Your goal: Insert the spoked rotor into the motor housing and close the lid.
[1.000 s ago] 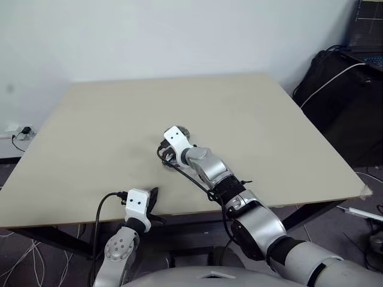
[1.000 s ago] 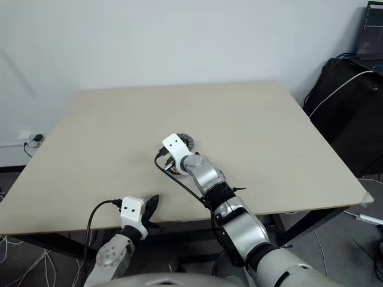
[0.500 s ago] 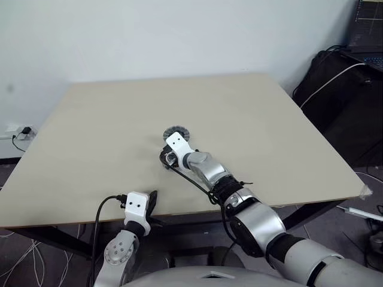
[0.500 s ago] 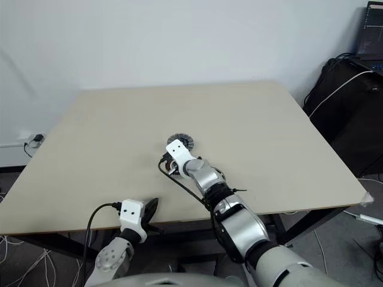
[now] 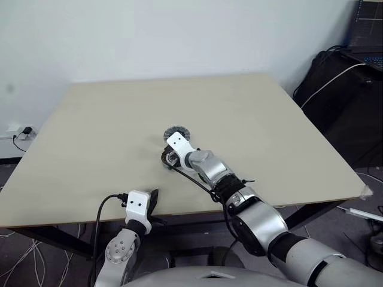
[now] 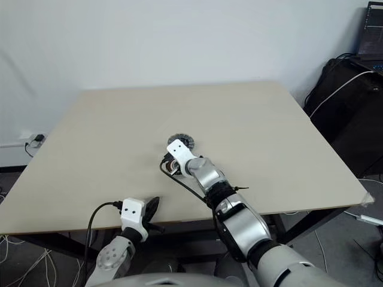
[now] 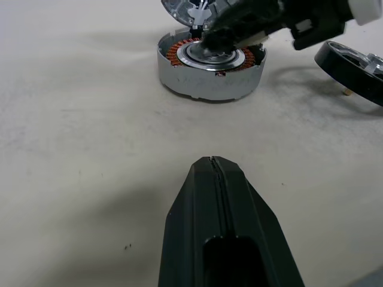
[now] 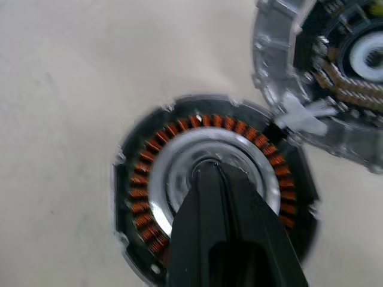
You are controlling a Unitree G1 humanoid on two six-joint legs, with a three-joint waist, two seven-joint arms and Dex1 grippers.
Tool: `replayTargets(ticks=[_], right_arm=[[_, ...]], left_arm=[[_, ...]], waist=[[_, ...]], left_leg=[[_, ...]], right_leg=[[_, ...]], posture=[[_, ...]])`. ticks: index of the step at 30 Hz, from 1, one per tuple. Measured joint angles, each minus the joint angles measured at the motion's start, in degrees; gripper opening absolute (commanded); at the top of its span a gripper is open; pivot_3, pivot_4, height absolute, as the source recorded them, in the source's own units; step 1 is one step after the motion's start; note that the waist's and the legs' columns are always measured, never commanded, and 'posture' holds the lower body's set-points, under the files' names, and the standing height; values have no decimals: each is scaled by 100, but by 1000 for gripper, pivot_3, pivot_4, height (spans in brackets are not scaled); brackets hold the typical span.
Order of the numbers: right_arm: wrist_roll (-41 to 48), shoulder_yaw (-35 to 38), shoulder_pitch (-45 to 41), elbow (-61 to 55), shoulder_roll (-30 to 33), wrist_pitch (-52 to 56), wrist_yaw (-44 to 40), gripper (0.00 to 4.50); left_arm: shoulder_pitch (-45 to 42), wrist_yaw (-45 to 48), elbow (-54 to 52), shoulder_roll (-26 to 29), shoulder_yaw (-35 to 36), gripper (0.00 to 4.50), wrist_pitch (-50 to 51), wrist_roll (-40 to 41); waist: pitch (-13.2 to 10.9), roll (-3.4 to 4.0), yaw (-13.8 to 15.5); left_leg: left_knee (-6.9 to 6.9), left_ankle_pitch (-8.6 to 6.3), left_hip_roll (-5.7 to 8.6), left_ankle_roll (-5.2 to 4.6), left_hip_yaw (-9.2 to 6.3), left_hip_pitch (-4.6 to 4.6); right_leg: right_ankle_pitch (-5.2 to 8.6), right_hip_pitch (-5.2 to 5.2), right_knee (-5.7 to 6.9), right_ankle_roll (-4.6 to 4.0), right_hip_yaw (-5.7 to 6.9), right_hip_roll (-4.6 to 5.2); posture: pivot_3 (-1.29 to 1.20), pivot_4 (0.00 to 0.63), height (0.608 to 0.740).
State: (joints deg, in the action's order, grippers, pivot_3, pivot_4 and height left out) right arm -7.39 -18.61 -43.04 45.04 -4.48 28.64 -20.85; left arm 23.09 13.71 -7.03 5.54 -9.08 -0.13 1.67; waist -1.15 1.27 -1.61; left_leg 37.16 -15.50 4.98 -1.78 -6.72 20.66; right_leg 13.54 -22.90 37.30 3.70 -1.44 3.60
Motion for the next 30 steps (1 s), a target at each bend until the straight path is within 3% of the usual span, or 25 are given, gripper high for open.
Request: replayTargets(ticks=[18, 30], right_arm=[[18, 62, 411, -1189, -62, 203, -40, 19], [-36, 41, 522, -887, -257, 122, 228, 19]], left_arm=[[-21, 3, 0, -1, -47, 0, 83, 0], [-46, 0, 0, 0, -49, 0, 83, -1]], waist=[[1, 1, 4], [1, 1, 8]], left_leg=[[0, 0, -1, 1, -1, 0], [0, 1, 0, 2, -1, 0]], right_leg=[[1, -2, 4, -2, 0, -1], [1, -2, 4, -2, 0, 0]], posture=[[0, 0, 740], [0, 0, 740]])
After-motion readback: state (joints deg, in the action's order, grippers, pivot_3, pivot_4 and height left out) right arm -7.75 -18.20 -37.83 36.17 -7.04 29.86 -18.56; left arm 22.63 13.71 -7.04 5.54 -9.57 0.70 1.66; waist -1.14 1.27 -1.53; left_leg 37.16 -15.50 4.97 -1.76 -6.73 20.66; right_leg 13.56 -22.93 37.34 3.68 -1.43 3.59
